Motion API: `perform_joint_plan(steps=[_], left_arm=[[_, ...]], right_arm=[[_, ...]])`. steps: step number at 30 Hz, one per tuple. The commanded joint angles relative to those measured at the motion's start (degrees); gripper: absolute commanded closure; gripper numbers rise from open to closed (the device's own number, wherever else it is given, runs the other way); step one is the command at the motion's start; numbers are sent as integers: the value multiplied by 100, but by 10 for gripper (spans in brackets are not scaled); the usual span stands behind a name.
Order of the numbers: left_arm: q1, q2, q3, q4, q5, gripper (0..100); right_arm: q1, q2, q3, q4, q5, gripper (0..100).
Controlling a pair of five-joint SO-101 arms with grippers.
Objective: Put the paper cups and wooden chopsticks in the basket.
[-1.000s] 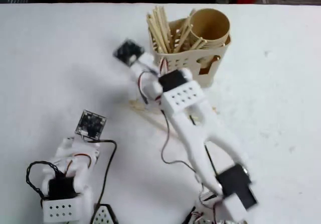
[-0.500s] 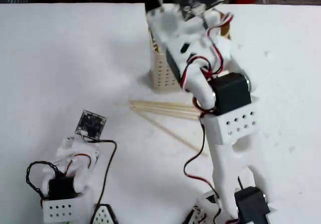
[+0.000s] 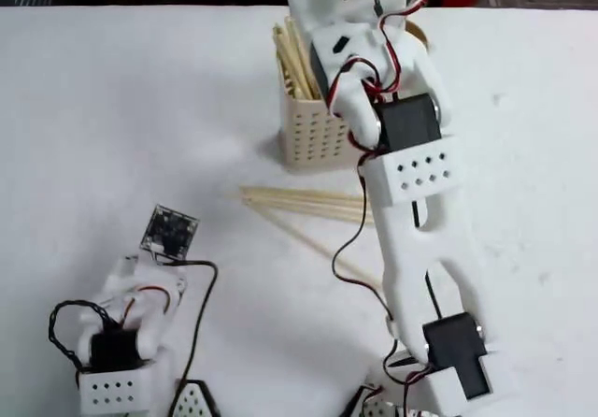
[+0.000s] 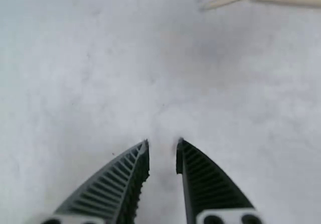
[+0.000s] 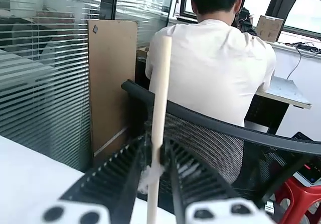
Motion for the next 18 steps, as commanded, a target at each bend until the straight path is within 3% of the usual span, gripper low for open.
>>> perform_joint_plan(steps=[1, 9, 18], left_arm=[[57, -48, -18, 35, 9, 892], [57, -48, -18, 35, 9, 892], [57, -48, -18, 35, 9, 892]], right_arm=[[48, -84, -255, -145, -62, 976], [48, -92, -255, 558, -62, 841], [-75, -1077, -255, 4242, -18, 950]])
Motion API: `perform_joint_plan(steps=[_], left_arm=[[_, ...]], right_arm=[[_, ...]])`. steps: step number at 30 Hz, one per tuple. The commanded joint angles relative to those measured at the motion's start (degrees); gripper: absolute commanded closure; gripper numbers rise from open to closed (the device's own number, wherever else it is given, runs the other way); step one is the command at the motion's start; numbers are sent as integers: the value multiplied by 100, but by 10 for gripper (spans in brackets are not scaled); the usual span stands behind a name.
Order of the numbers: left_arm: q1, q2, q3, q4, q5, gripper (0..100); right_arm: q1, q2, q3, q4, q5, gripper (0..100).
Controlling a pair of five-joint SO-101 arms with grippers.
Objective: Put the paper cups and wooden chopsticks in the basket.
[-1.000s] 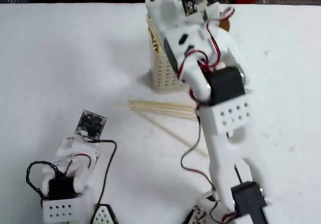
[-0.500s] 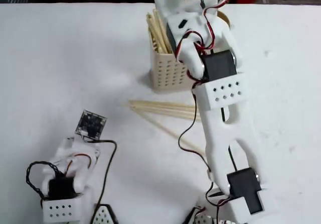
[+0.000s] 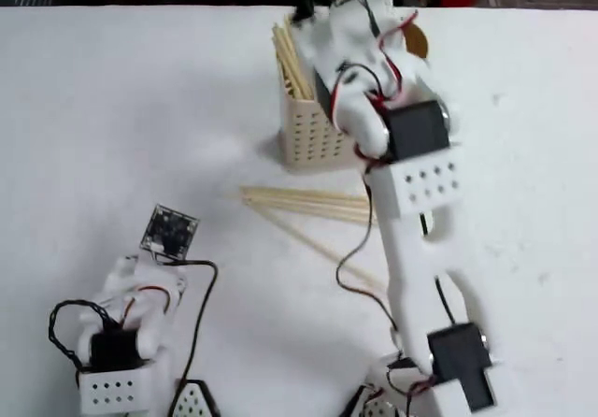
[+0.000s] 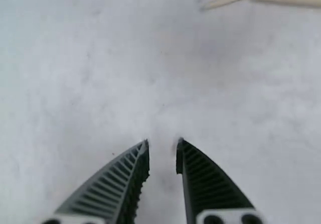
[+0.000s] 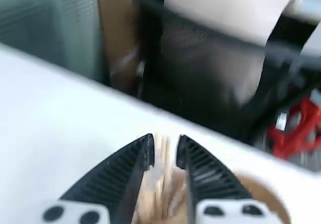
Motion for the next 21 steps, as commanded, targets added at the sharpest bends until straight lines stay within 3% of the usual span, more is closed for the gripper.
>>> perform_joint_plan(steps=[1, 5, 8, 13, 21], left_arm=[[57, -48, -18, 35, 9, 892], [57, -48, -18, 35, 9, 892], [57, -48, -18, 35, 9, 892], [57, -48, -18, 35, 9, 893], [57, -48, -18, 35, 9, 894]], right_arm=[[-171, -699, -255, 1596, 0, 961], [-840, -840, 167, 2782, 721, 978], [-1473, -831, 1424, 2993, 1486, 943], [-1727, -831, 4132, 1314, 1618, 831], [-1684, -576, 6382, -963, 1855, 834]])
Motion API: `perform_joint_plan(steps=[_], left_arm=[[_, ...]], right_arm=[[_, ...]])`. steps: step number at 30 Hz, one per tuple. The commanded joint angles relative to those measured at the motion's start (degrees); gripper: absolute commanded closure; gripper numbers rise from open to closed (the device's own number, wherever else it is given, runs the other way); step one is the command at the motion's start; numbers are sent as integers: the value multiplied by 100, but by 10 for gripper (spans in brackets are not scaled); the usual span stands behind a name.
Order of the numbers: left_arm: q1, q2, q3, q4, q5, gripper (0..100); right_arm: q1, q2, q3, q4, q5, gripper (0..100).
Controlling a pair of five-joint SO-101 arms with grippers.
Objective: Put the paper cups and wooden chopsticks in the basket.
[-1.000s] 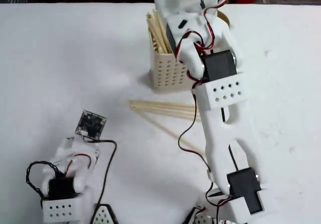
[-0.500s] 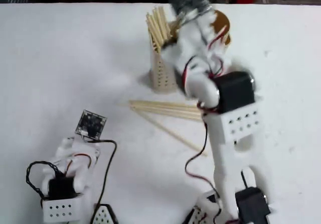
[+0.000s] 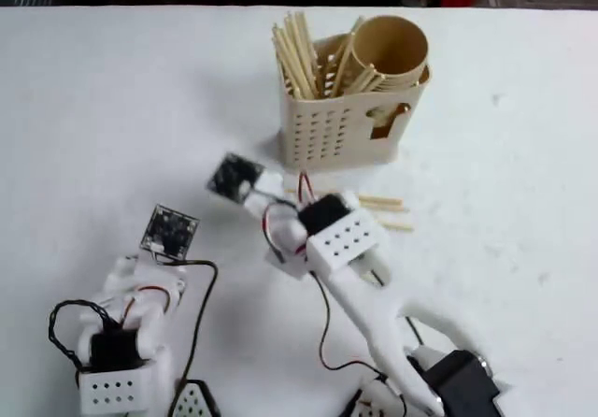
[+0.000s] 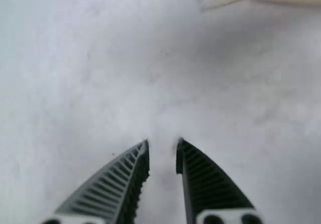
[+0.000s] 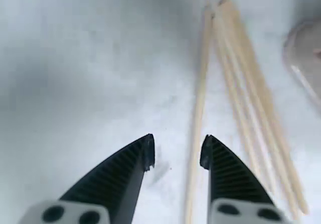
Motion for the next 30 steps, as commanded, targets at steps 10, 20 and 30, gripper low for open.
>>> perform_joint_plan(steps=[10, 20, 30], left_arm=[[57, -48, -18, 35, 9, 894], [57, -48, -18, 35, 9, 894], [57, -48, -18, 35, 9, 894]], right_arm=[[479, 2167, -651, -1051, 44, 836], [629, 2440, -888, -1007, -132, 884], [848, 884, -862, -347, -343, 822]])
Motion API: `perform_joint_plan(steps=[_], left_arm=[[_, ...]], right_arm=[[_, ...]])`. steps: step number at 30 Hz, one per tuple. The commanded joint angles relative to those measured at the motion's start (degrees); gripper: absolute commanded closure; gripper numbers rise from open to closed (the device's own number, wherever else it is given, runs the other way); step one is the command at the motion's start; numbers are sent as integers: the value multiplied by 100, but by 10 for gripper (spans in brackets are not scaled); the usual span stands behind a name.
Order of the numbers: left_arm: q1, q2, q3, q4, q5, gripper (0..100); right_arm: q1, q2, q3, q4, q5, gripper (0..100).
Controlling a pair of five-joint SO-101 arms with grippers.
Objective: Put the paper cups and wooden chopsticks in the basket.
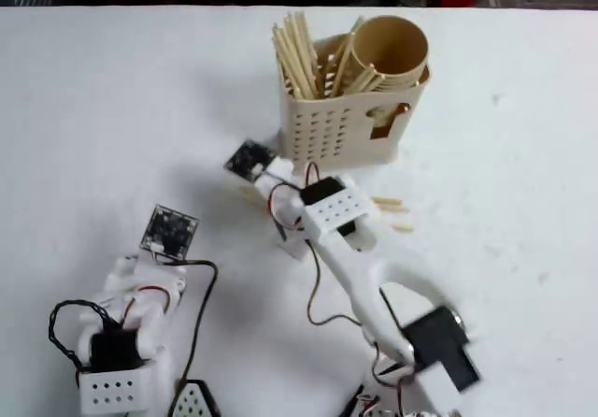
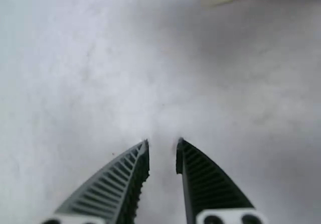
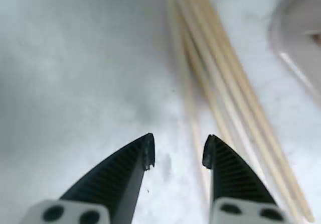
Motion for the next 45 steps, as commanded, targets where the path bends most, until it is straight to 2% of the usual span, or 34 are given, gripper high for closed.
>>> perform_joint_plan(steps=[1, 9, 12, 15, 21, 26, 31, 35, 40, 45], left_arm=[[57, -48, -18, 35, 9, 894], [57, -48, -18, 53, 9, 894], [57, -48, -18, 97, 9, 894], [57, -48, -18, 97, 9, 894], [57, -48, -18, 97, 9, 894], [57, -48, -18, 97, 9, 894], [57, -48, -18, 97, 9, 894], [57, -48, -18, 97, 9, 893], [57, -48, -18, 97, 9, 893], [57, -48, -18, 97, 9, 893]], right_arm=[[171, -356, -132, 22, -62, 822], [198, 989, -176, -901, -9, 820], [171, 1305, -264, -875, 281, 822], [189, 1349, -387, -699, 264, 831], [154, 1209, -387, -505, 246, 986], [189, 426, -290, -154, -88, 982], [145, -963, 202, -136, -176, 982], [163, -2448, 246, 48, -914, 982], [101, -4092, -571, -31, -1152, 982], [224, -4145, -1785, -857, -1152, 982]])
